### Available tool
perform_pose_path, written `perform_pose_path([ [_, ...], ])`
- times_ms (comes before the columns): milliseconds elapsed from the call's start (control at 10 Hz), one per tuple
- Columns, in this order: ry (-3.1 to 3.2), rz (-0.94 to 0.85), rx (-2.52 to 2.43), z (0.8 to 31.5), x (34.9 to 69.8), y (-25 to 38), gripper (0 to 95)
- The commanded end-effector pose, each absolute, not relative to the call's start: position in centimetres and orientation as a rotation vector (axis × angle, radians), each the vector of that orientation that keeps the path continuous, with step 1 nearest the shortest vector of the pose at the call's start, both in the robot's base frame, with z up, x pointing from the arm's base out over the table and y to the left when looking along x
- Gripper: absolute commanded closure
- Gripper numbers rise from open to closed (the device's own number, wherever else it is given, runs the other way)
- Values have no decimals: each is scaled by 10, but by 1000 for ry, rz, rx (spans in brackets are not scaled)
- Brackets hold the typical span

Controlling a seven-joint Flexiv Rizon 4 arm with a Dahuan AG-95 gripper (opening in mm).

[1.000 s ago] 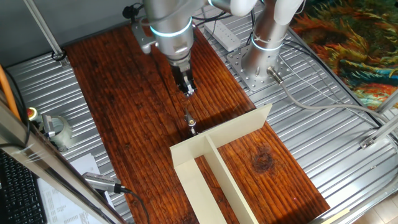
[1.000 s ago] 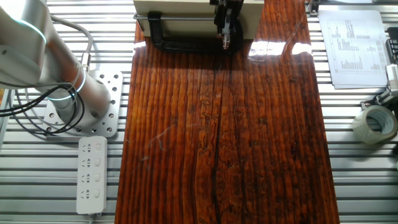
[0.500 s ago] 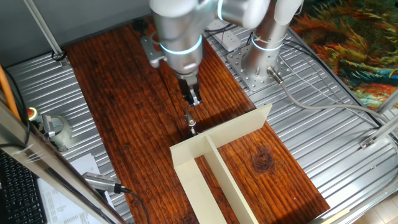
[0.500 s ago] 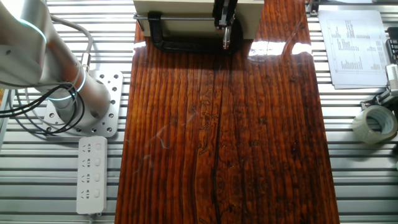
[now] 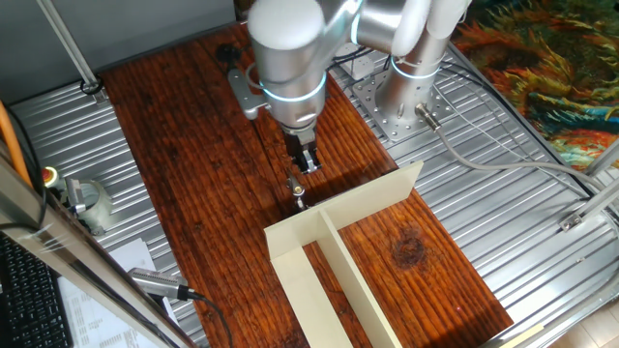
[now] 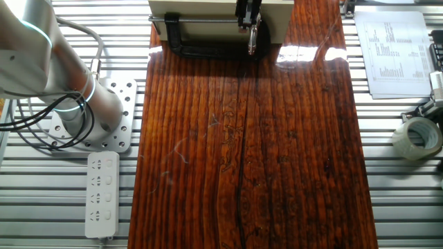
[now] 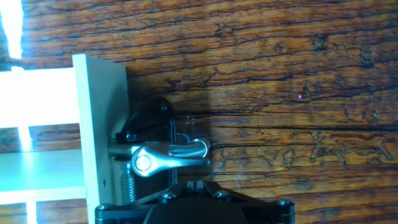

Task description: Turn on the water tap

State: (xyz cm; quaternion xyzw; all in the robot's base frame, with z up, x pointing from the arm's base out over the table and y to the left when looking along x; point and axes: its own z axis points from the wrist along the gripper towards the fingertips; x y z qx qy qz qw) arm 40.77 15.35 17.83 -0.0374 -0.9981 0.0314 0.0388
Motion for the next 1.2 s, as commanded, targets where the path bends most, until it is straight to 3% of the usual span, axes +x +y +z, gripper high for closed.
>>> perform_pose_path([
  [100,-3056,95,-102,175,413,153,950],
  [1200,-3086,92,-62,170,419,146,950],
])
